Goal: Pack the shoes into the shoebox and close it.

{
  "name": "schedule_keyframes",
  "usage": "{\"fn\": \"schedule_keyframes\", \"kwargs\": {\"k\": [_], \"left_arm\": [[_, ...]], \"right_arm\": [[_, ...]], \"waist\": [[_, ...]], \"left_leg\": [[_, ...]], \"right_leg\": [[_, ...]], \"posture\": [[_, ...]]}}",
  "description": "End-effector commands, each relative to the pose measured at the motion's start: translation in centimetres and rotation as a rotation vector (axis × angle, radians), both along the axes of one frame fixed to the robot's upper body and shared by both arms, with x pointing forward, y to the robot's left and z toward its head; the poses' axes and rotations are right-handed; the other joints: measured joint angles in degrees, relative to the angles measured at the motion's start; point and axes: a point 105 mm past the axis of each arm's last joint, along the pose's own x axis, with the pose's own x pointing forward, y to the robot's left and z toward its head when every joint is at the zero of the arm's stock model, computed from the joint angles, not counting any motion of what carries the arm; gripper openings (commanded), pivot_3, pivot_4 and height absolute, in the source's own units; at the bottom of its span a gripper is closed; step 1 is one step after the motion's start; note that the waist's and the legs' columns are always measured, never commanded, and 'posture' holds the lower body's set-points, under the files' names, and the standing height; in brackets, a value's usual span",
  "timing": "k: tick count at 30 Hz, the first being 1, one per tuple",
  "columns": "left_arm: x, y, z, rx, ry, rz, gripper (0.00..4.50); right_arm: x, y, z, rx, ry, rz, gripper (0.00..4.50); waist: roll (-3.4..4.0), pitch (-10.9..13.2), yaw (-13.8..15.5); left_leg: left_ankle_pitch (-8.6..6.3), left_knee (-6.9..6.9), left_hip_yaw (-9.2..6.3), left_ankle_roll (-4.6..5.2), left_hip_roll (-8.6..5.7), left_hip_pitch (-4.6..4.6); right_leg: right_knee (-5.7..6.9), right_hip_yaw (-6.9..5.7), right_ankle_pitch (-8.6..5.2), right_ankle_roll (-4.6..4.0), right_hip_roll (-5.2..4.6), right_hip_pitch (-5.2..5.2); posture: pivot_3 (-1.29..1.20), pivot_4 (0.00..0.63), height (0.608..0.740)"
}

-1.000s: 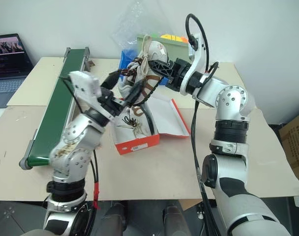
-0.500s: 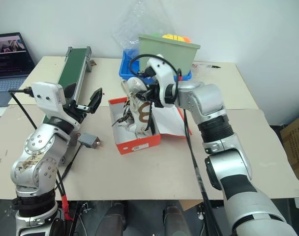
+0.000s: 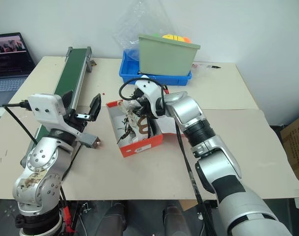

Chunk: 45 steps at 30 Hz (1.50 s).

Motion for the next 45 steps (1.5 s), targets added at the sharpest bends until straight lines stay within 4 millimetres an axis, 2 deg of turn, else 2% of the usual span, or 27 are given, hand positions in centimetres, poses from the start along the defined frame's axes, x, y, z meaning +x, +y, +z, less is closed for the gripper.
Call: {"fn": "schedule_keyframes", "kwargs": {"k": [1, 6, 10, 12, 18, 21, 23, 27, 30, 39, 45], "left_arm": [[-0.9, -0.1, 1.3, 0.007, -0.058, 0.017, 4.47], [-1.1, 0.1, 1.5, 0.015, -0.064, 0.035, 4.47], [-1.4, 0.1, 1.7, 0.019, -0.069, 0.050, 4.47], [-1.6, 0.1, 1.7, 0.021, -0.069, 0.056, 4.50], [-1.6, 0.0, 1.8, 0.025, -0.069, 0.057, 4.50], [-1.2, -0.5, 1.6, 0.033, -0.064, 0.029, 4.50], [-1.0, -0.6, 1.5, 0.031, -0.057, 0.019, 4.50], [-0.7, -0.9, 1.1, 0.033, -0.040, -0.020, 4.50], [-0.4, -1.4, 0.3, 0.060, 0.003, -0.082, 4.50], [0.4, -1.5, -0.1, 0.111, 0.039, -0.156, 4.50], [0.8, -1.9, 0.5, 0.114, 0.031, -0.195, 4.50]], "right_arm": [[-0.1, 1.8, 1.2, 0.000, -0.078, 0.063, 0.41], [-0.1, 3.4, -0.9, -0.032, -0.064, 0.093, 0.41], [0.6, 3.6, -2.7, -0.081, -0.098, 0.079, 0.41], [1.0, 3.4, -3.0, -0.099, -0.119, 0.070, 1.43], [1.3, 3.8, -1.6, -0.071, -0.153, 0.074, 3.42], [1.7, 3.7, 3.3, 0.096, -0.154, 0.034, 4.45], [1.7, 3.2, 6.1, 0.159, -0.168, 0.022, 4.45], [0.8, 1.8, 9.7, 0.269, -0.125, 0.026, 4.45], [-0.7, -0.2, 11.0, 0.336, -0.065, 0.080, 4.45], [-4.7, -6.5, 8.0, 0.224, -0.032, 0.140, 4.45], [-6.1, -11.1, 5.6, 0.179, 0.011, 0.055, 4.45]], "waist": [[0.00, 0.00, -0.03], [0.00, 0.00, -0.08], [-0.03, -0.02, -0.15], [-0.06, -0.04, -0.19], [-0.06, -0.04, -0.14], [-0.04, -0.03, -0.09], [-0.04, -0.03, -0.03], [-0.05, -0.03, 0.06], [-0.05, -0.03, 0.24], [-0.05, -0.03, -0.11], [-0.05, -0.03, -0.09]], "left_leg": [[0.00, 0.00, 0.00, 0.00, 0.00, 0.00], [0.00, -0.01, 0.00, 0.00, 0.00, 0.00], [0.00, 0.00, 0.00, -0.01, 0.00, 0.05], [-0.01, 0.00, 0.00, -0.01, 0.00, 0.12], [-0.01, -0.02, 0.00, -0.01, 0.00, 0.12], [-0.01, -0.02, 0.00, -0.01, 0.00, 0.04], [0.00, -0.02, -0.01, -0.01, 0.00, 0.01], [-0.01, -0.03, -0.01, -0.01, 0.00, 0.02], [-0.01, -0.03, -0.01, -0.01, 0.00, 0.01], [0.00, -0.02, 0.00, -0.01, 0.00, 0.01], [0.00, 0.01, 0.01, 0.00, 0.00, 0.04]], "right_leg": [[0.00, 0.00, 0.00, 0.00, 0.00, 0.00], [0.00, 0.00, 0.00, 0.00, 0.00, 0.00], [0.00, -0.01, 0.00, 0.00, 0.00, 0.04], [0.01, -0.01, 0.01, -0.01, 0.01, 0.09], [0.00, -0.01, 0.02, -0.02, 0.00, 0.08], [0.01, -0.01, 0.02, -0.02, 0.00, 0.01], [0.02, -0.02, 0.03, -0.03, 0.00, -0.01], [-0.02, -0.03, 0.02, -0.03, 0.00, 0.01], [-0.03, -0.04, 0.02, -0.03, -0.01, 0.02], [-0.01, 0.00, 0.01, -0.03, 0.00, -0.01], [-0.02, 0.04, 0.01, -0.02, 0.00, 0.03]], "posture": [[0.00, 0.150, 0.740], [0.00, 0.150, 0.740], [0.00, 0.150, 0.740], [0.00, 0.150, 0.740], [0.00, 0.150, 0.740], [0.00, 0.150, 0.740], [0.00, 0.150, 0.740], [0.00, 0.150, 0.740], [0.00, 0.150, 0.740], [0.00, 0.150, 0.740], [0.00, 0.150, 0.740]]}}
